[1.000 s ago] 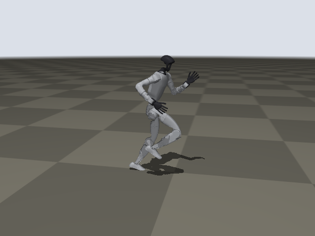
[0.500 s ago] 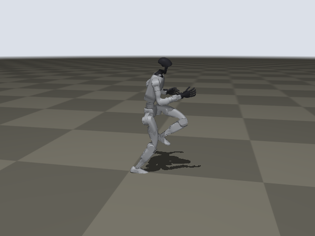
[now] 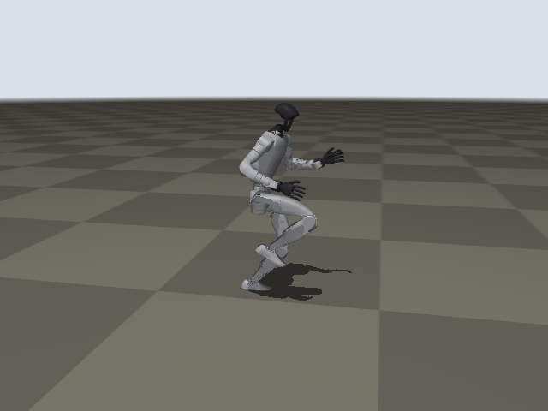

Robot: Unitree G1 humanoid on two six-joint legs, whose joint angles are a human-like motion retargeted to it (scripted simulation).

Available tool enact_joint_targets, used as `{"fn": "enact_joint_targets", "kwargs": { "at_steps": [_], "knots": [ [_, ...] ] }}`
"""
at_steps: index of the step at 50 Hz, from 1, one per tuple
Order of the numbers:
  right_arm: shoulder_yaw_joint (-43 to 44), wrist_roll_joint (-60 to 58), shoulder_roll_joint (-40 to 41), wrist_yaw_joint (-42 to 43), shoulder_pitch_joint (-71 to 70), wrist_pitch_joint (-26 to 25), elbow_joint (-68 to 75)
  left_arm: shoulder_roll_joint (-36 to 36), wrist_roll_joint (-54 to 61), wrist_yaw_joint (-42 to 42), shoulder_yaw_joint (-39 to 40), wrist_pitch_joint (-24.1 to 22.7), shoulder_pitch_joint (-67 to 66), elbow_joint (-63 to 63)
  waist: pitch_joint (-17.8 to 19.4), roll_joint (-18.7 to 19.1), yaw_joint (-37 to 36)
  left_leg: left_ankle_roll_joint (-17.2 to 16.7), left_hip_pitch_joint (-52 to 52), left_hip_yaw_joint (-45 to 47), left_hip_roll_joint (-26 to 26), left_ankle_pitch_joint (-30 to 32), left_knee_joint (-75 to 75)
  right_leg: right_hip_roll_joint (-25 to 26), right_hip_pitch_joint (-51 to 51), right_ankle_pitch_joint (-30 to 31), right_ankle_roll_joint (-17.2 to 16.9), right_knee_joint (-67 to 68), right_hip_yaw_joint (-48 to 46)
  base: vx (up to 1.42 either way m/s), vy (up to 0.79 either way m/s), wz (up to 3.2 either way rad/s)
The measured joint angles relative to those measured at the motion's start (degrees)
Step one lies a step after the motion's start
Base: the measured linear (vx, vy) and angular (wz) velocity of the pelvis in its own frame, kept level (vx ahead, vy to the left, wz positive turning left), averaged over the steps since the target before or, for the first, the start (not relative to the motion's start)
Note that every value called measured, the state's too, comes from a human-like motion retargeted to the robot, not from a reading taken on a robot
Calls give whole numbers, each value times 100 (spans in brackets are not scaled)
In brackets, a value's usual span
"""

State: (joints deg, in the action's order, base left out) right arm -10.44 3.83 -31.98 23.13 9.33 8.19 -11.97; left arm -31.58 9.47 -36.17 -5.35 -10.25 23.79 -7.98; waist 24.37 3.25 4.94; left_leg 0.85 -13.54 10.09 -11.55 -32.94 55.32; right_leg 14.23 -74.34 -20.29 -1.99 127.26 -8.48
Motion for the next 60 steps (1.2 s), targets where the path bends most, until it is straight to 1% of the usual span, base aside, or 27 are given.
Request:
{"fn": "enact_joint_targets", "kwargs": {
  "at_steps": [3, 5, 8, 10, 13, 15, 17, 18, 20, 22, 25, 28, 30, 32, 35, 37, 40, 42, 45, 47, 48, 50, 52, 53, 55, 57, 60],
  "knots": [
    [735, 778, -1142, -475, 1480, 133, -492, 309, 123, -445, -684, -244, 1025, -34, -535, 282, 784, -44, 712, -10, 133, 742, -1366, -342, -286, 563, -251, -1554, 119, 102, 12, 52],
    [1351, 1244, -1788, -1021, 2673, 28, -721, 458, 373, -425, -1140, -367, 1196, -97, -1095, 682, 1204, -146, 991, -115, 47, 1950, -2332, -284, -5, 1278, -604, -3092, 280, 112, -4, 55],
    [2089, 1416, -1899, -1910, 4512, -289, -902, 472, 874, 23, -1892, -486, 1015, -437, -1916, 888, 1427, -584, 1345, -113, 27, 4207, -3347, -558, 1314, 2107, -715, -5566, 645, 117, -11, 67],
    [2294, 1281, -2011, -2119, 4824, -458, -784, 487, 1015, 136, -2097, -540, 1104, -617, -2235, 694, 1536, -648, 1348, 157, 191, 4487, -3188, -1002, 2291, 2257, -672, -6985, 984, 121, -19, 90],
    [2374, 1108, -2024, -2310, 4932, -698, -436, 684, 1302, 191, -2137, -632, 1100, -761, -2591, 148, 1647, -347, 1275, 554, 657, 3770, -2184, -1969, 3983, 2543, -780, -9220, 1518, 119, -24, 111],
    [2029, 834, -1934, -2598, 4209, -890, 456, 908, 1697, 449, -1963, -699, 1037, -741, -2084, -9, 1645, -211, 1303, 313, 560, 3150, -700, -2280, 5844, 3155, -876, -11039, 1325, 105, -24, 72],
    [1756, 828, -1831, -2520, 3788, -962, 796, 994, 1790, 532, -1754, -652, 683, -916, -2019, -103, 1372, 59, 693, 93, 768, 2582, 857, -2353, 6545, 3343, -1009, -11450, 1712, 95, -26, -2],
    [1650, 914, -1774, -2381, 3593, -964, 872, 999, 1871, 547, -1623, -631, 461, -1041, -1947, -66, 1183, 191, 275, -64, 845, 2242, 1733, -2310, 6731, 2797, -844, -11279, 1751, 87, -24, -44],
    [1389, 1113, -1674, -2009, 2979, -851, 982, 960, 1961, 559, -1203, -598, -136, -1387, -1596, 137, 796, 332, -696, -472, 1013, 1475, 3677, -1998, 6856, 1065, -383, -10438, 1815, 77, -21, -68],
    [757, 806, -1599, -1645, 1421, -699, 1569, 992, 1915, 627, -378, -519, -1185, -1863, -1076, 331, 519, 375, -1997, -635, 1208, 802, 5608, -1584, 6385, -342, 72, -8864, 1921, 62, -19, -89],
    [-690, -534, -835, -685, -2064, -756, 3052, 1227, 1895, 709, 916, -488, -3362, -2238, -254, 280, 255, 519, -3960, -319, 1011, 248, 7572, -1180, 5816, -1140, 376, -7091, 2051, 58, -14, -132],
    [-903, -328, 439, -226, -4373, -797, 2524, 896, 2245, 850, 1492, -502, -5249, -2077, 173, -59, -569, 532, -5311, -47, 639, 21, 8061, -1215, 6228, -1443, 271, -6823, 2495, 77, -4, -166],
    [-976, -110, 941, -220, -5497, -738, 1561, 252, 2439, 971, 1487, -492, -6068, -1948, 7, -350, -1328, 631, -6143, 68, 366, 160, 7754, -1536, 6455, -1328, 13, -7104, 2718, 94, 4, -91],
    [-1077, -180, 1065, -98, -6407, -704, 587, -454, 2587, 1065, 1279, -480, -6437, -1681, -329, -656, -1990, 852, -6479, 256, -228, 472, 6967, -1837, 6798, -581, -347, -7910, 2849, 104, 7, -1],
    [-1214, -424, 1332, -220, -7066, -878, -667, -861, 2938, 1319, 780, -338, -6474, -957, -849, -996, -2645, 892, -6110, 656, -716, 1405, 5115, -2132, 7585, 1666, -597, -9888, 2951, 110, 14, 31],
    [-1384, -340, 1787, 10, -7072, -861, -1173, -719, 3495, 1418, 520, -233, -6420, -453, -1229, -1226, -2903, 408, -5530, 753, -423, 2364, 3517, -2277, 7789, 2817, -801, -10588, 2881, 115, 21, 4],
    [-1681, -512, 2484, 283, -6830, -936, -1286, -276, 3936, 1377, 362, -110, -6834, -207, -1878, -1188, -2901, -359, -4228, 494, 170, 3537, 826, -1979, 7611, 2493, -473, -9819, 2526, 116, 27, -12],
    [-1714, -420, 2376, 93, -6449, -866, -1345, -252, 3800, 1404, 145, 33, -6196, 505, -1865, -1041, -2887, -606, -2977, 508, 368, 4358, -1099, -1847, 7363, 2152, -188, -8579, 1831, 113, 26, 11],
    [-1963, -208, 2149, -214, -5343, -656, -1408, -169, 2988, 1323, -176, 109, -5791, 975, -1915, -504, -2915, -974, -982, 529, 206, 5618, -3560, -1416, 7122, 1827, 358, -6801, 1062, 113, 30, -7],
    [-2152, 45, 1887, -446, -4683, -495, -1358, -52, 2353, 1249, -269, 155, -5593, 965, -2123, -284, -2861, -1151, -243, 305, 175, 5909, -4360, -1069, 6346, 1118, 698, -5175, 904, 102, 33, -25],
    [-2236, 180, 1748, -565, -4414, -434, -1312, -3, 2064, 1206, -266, 170, -5472, 870, -2204, -277, -2809, -1042, -51, 201, 253, 5464, -4407, -913, 5808, 761, 771, -4290, 928, 92, 32, -22],
    [-2374, 173, 1504, -651, -3956, -359, -1168, 97, 1629, 1041, -252, 117, -5081, 550, -2111, -390, -2614, -489, 260, 344, 538, 3558, -4124, -718, 4666, 8, 752, -2511, 1038, 81, 30, 4],
    [-2336, -438, 1324, -402, -3510, -287, -901, 353, 1175, 687, -475, 18, -4119, 207, -1550, -507, -2236, 177, -123, 488, 596, 1522, -2373, -388, 3427, -555, 447, -949, 1085, 66, 20, 66],
    [-2220, -709, 1252, -210, -3245, -265, -719, 512, 924, 486, -682, -10, -3397, 126, -1185, -474, -2015, 384, -395, 376, 488, 921, -1402, -19, 2774, -727, 324, -415, 1000, 60, 9, 108],
    [-1627, -651, 1012, -25, -2439, -68, -483, 858, 408, 139, -1190, -51, -1577, 203, -483, -137, -1470, 156, -739, -69, 130, 331, 120, 417, 1540, -921, 71, 63, 489, 67, 4, 142],
    [-778, 11, 581, -235, -1389, 102, -664, 1093, 68, -131, -1448, -20, 54, 276, -193, 69, -863, -6, -436, -291, 91, 191, 141, 574, 557, -1129, -10, -21, 358, 83, 7, 119],
    [489, 861, -466, -702, 385, 271, -1405, 1000, -134, -381, -1418, -9, 1373, 99, -388, 342, 221, -13, 470, -423, 103, 665, -946, 227, -193, -1174, 22, -550, 283, 104, 9, 60]
  ]
}}
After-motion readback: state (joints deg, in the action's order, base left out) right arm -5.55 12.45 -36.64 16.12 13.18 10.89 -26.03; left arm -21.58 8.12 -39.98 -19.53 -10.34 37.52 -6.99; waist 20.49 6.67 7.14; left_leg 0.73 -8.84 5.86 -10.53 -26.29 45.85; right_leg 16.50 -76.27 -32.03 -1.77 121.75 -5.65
